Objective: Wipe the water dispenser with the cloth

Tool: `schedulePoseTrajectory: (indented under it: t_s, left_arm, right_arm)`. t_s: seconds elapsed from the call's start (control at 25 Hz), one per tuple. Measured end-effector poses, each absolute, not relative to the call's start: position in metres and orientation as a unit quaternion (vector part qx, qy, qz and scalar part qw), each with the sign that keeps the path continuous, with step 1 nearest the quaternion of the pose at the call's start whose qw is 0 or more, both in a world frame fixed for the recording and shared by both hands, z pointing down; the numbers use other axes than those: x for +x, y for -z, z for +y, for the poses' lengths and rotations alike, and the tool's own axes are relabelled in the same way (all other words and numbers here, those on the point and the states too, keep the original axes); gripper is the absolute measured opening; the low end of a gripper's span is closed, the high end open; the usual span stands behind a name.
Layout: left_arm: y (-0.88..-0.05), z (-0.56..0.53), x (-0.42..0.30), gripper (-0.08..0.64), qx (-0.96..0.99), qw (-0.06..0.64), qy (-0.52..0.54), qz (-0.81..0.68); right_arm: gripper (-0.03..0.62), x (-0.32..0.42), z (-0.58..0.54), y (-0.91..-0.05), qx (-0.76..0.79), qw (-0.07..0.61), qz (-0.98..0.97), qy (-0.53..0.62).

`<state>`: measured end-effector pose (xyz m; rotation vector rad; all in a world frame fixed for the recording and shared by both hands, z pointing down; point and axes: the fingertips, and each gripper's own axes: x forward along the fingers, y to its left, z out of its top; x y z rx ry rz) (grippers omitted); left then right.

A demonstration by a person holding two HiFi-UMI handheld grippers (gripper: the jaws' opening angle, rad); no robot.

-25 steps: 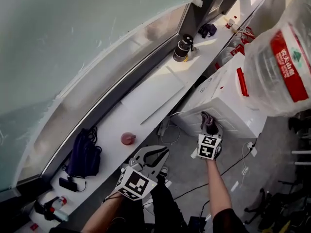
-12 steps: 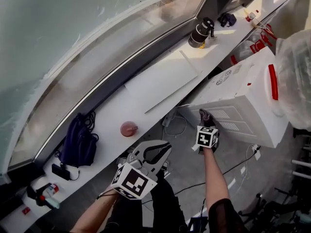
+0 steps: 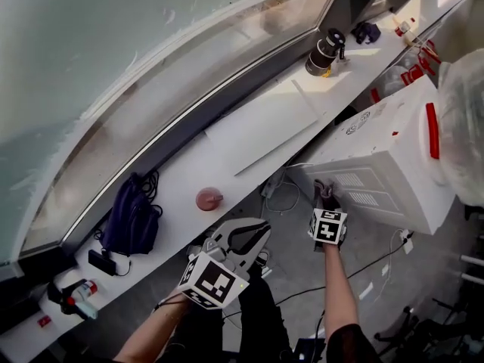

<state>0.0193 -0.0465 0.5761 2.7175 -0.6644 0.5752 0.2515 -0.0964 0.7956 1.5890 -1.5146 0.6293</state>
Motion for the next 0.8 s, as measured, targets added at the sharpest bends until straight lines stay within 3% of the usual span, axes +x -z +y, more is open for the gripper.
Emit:
schedulePoseTrajectory:
  t_s: [0.44,0.8]
  left_arm:
    - [-0.514,-0.04,0.058,0.031,0.956,0.127,-0.187,-0.189]
    - [-0.475,-0.036,0.084,0.031,0.966,0.112,-0.173,-0.153]
  right_arm:
    - [0.104,0.266,-0.065,-0.575,0.669,0.312,-0.649,-0.185]
    - [0.104,0.294,-0.042,-0.426,0.695,0.308,-0.643,-0.092]
